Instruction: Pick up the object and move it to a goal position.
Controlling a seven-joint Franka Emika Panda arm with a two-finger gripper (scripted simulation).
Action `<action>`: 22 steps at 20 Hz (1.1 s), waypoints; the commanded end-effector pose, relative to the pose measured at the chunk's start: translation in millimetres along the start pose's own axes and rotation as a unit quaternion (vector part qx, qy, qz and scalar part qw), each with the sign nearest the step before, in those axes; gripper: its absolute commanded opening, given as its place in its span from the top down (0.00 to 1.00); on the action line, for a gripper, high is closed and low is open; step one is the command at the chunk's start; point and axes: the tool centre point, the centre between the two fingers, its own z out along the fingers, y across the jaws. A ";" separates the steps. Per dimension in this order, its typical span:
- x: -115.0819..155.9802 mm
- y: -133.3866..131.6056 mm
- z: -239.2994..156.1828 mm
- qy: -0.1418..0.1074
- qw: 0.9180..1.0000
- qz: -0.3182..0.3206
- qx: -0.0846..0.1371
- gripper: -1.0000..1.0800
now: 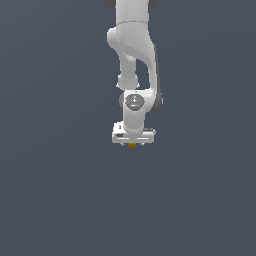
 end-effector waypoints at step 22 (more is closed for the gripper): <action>-2.2 0.5 -9.0 0.001 1.000 0.000 0.000 1.00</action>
